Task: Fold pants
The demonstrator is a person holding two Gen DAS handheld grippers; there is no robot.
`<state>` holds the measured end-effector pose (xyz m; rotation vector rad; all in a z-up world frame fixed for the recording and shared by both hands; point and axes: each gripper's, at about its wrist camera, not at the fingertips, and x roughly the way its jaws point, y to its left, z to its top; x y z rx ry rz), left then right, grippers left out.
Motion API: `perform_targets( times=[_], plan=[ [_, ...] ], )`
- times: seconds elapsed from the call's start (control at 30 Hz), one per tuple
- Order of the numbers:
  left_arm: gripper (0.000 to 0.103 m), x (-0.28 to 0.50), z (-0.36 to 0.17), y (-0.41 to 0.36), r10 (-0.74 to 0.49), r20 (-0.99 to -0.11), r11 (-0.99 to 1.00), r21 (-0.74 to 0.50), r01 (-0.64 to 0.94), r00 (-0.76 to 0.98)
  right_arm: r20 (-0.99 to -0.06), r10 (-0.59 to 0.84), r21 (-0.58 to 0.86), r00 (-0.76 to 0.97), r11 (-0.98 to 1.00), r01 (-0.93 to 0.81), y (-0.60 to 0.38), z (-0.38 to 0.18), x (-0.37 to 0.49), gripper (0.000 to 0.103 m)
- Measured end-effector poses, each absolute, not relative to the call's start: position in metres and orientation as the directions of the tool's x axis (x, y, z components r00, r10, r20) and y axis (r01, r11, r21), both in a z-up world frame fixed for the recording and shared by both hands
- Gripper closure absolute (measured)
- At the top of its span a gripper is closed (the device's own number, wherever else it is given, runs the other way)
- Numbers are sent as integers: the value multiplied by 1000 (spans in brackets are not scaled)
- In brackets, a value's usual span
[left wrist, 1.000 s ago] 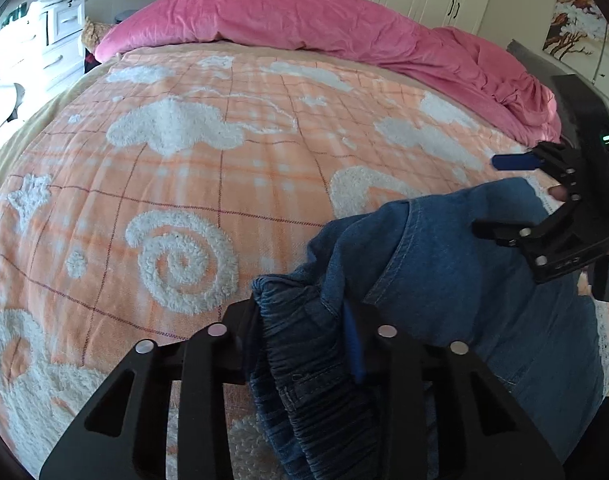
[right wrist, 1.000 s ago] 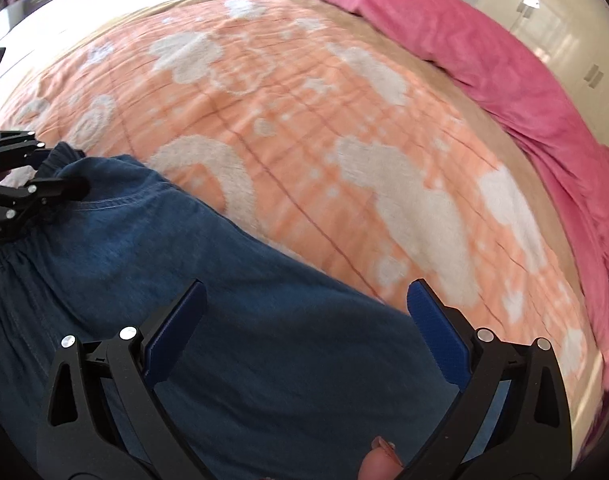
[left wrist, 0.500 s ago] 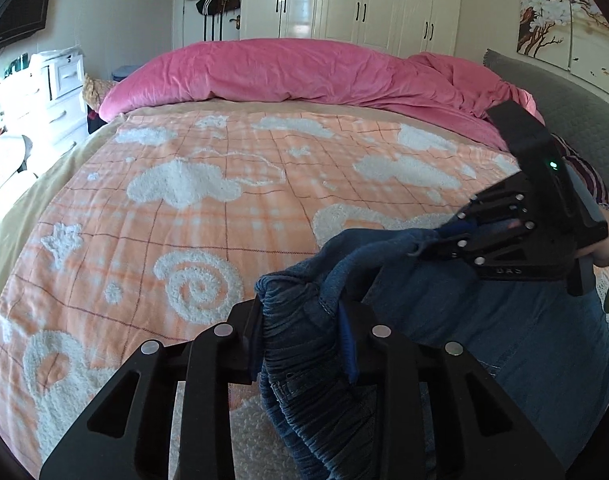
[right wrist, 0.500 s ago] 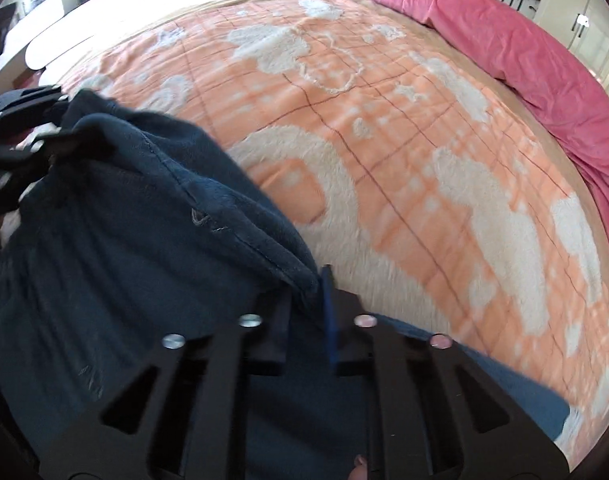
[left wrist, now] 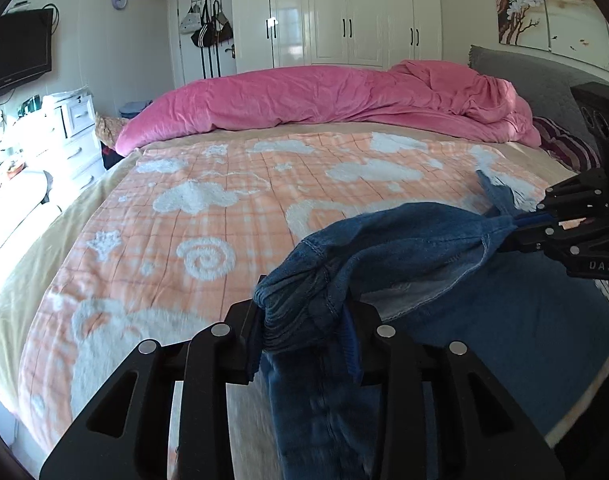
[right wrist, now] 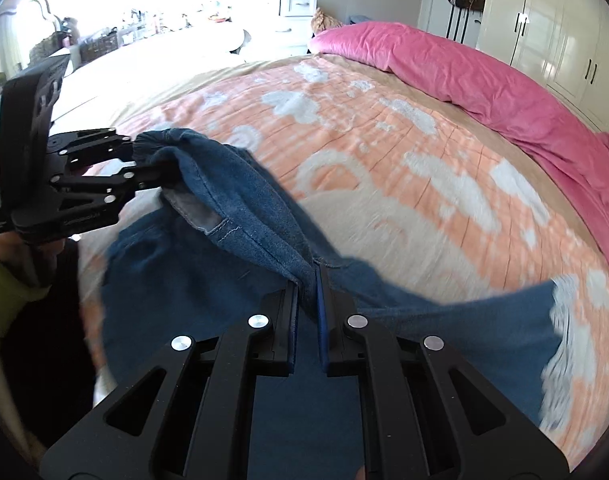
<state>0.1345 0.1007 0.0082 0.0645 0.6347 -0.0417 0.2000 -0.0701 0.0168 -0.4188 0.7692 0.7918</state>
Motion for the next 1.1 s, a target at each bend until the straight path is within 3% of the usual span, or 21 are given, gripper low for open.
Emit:
perform_targets(
  times=[0.23, 0.5, 0.7, 0.93, 1.1],
  plan=[
    [66, 85, 0, 106, -39, -650, 998, 19, 68, 759, -761, 485, -9, 432, 657, -754, -68, -5, 120, 99],
    [58, 75, -20, 117, -39, -731, 999, -19, 37, 681, -780, 478, 55, 403, 695, -717, -66, -41, 86, 91],
    [53, 57, -20, 133, -69, -743, 996, -91, 2, 666, -774, 496, 74, 394, 688, -722, -64, -48, 70, 88],
    [54, 35, 7, 135, -9, -709, 997, -60, -47, 705, -768, 528, 106, 363, 663, -741, -64, -52, 59, 88],
    [54, 50, 29, 98, -95, -674, 995, -82, 54, 732, -764, 538, 122, 357, 663, -738, -69, -57, 58, 88]
  ],
)
